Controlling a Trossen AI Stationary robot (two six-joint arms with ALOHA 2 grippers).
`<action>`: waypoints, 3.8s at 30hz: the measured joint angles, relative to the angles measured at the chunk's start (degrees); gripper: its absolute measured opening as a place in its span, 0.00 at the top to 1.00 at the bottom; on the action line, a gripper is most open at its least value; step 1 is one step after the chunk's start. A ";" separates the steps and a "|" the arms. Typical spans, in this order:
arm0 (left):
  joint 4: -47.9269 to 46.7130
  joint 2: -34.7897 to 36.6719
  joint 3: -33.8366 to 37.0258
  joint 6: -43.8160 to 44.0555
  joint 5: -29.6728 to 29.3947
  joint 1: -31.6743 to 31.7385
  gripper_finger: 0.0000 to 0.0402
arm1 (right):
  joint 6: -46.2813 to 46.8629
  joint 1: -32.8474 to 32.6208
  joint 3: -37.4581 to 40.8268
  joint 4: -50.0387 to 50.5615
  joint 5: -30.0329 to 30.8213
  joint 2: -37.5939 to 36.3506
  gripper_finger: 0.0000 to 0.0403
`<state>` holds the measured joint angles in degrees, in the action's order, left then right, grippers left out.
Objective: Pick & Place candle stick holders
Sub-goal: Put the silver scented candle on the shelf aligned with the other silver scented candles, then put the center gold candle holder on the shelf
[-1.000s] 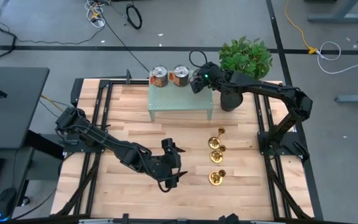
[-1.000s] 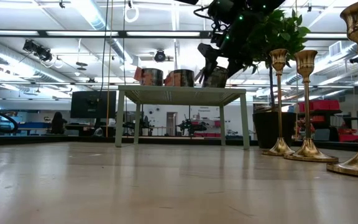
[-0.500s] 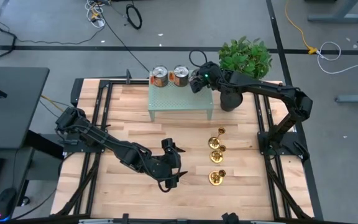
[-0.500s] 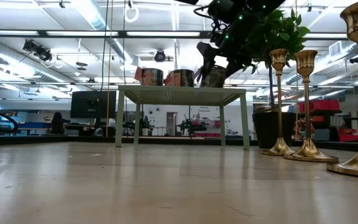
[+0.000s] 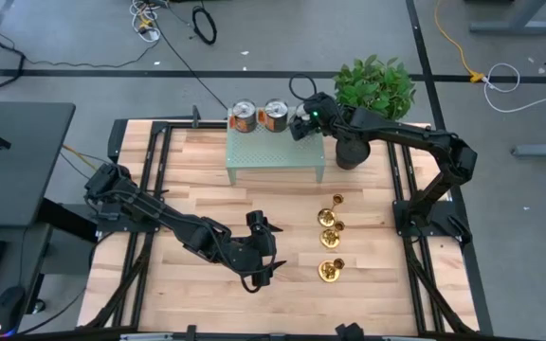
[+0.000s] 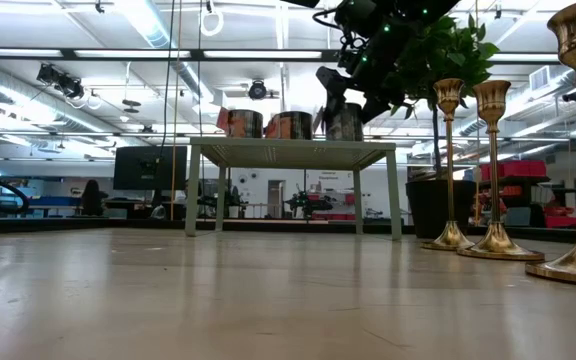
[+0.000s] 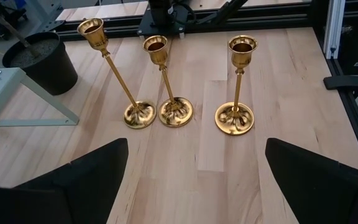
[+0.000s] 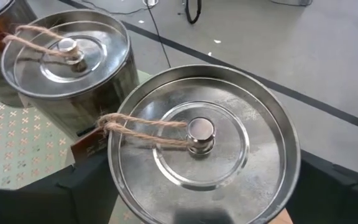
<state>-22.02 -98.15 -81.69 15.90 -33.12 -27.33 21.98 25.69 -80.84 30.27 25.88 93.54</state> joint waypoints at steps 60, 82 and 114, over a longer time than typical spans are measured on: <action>1.20 0.00 0.00 0.00 0.02 0.00 0.03 | -1.31 0.33 0.11 -6.04 3.47 2.91 0.02; 1.25 0.00 0.00 0.00 0.00 0.00 0.03 | -1.09 -3.16 0.00 -2.52 7.15 0.30 0.02; 1.40 0.00 0.00 0.00 0.00 0.00 0.03 | 7.63 -27.23 0.02 16.10 1.21 -2.93 0.02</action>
<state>-20.62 -98.15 -81.69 15.90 -33.12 -27.33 29.60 -1.53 -80.82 46.37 27.09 90.61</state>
